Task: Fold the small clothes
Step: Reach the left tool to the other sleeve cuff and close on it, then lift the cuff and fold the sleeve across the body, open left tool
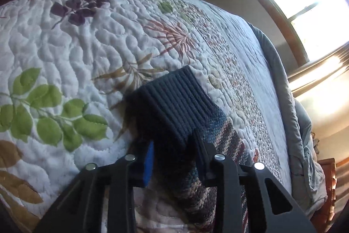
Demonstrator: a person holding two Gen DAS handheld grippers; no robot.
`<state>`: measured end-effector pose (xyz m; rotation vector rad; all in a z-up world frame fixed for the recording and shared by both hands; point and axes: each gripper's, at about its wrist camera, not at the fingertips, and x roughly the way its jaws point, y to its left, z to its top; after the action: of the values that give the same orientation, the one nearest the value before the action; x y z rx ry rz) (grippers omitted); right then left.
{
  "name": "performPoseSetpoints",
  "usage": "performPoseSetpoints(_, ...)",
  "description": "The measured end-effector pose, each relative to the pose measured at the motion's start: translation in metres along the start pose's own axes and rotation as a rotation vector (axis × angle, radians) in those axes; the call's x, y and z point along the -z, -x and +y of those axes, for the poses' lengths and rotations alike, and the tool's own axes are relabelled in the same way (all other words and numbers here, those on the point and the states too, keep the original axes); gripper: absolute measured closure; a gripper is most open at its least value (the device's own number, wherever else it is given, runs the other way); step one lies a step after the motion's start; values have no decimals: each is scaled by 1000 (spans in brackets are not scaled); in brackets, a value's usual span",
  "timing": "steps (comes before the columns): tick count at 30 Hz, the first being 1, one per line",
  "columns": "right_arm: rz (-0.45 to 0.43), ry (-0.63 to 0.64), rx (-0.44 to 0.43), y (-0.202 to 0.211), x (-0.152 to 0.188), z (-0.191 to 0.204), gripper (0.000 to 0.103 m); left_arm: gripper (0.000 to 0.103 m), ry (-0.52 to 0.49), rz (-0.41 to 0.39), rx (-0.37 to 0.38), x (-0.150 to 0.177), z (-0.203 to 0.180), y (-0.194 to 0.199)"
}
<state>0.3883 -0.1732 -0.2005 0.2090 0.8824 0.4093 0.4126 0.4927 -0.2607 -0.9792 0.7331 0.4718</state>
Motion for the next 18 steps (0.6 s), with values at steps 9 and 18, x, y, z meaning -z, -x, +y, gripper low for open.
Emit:
performPoseSetpoints(9, -7, -7, -15, 4, -2, 0, 28, 90, -116, -74, 42, 8, -50, 51)
performPoseSetpoints(18, -16, -32, -37, 11, -6, -8, 28, 90, -284, -121, 149, 30, -154, 122)
